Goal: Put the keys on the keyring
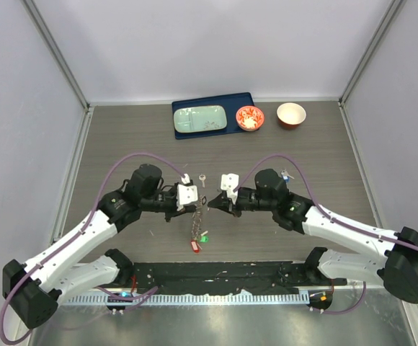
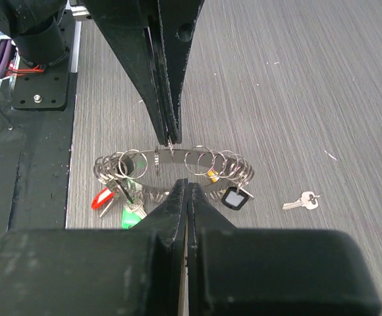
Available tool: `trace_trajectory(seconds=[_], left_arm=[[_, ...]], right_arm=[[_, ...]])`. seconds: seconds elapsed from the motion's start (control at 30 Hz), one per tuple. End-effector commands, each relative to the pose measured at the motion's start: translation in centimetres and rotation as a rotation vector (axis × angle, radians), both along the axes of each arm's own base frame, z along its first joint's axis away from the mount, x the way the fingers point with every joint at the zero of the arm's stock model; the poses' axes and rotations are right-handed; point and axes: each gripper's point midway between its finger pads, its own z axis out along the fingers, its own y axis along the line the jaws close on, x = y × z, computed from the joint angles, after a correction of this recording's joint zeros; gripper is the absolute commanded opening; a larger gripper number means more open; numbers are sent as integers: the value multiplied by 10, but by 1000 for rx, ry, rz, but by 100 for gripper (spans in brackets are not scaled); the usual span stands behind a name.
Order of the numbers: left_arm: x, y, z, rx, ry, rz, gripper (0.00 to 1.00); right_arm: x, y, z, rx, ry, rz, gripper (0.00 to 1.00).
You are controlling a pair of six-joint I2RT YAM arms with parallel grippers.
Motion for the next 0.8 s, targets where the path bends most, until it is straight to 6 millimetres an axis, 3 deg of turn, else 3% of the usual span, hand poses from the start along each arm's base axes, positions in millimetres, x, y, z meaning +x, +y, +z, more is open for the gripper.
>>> trace_trajectory(seconds=[0.0, 0.17, 0.47, 0.77], left_arm=[[13, -3, 18, 2, -162, -22, 0], [13, -7, 19, -33, -192, -20, 0], [6, -13, 18, -141, -199, -14, 0], [8, -19, 36, -258, -166, 45, 0]], right_arm=[[-1, 6, 9, 48, -54, 30, 1], [-2, 7, 1, 46, -44, 33, 1], [-3, 6, 9, 122, -64, 22, 1], [1, 4, 17, 161, -93, -15, 1]])
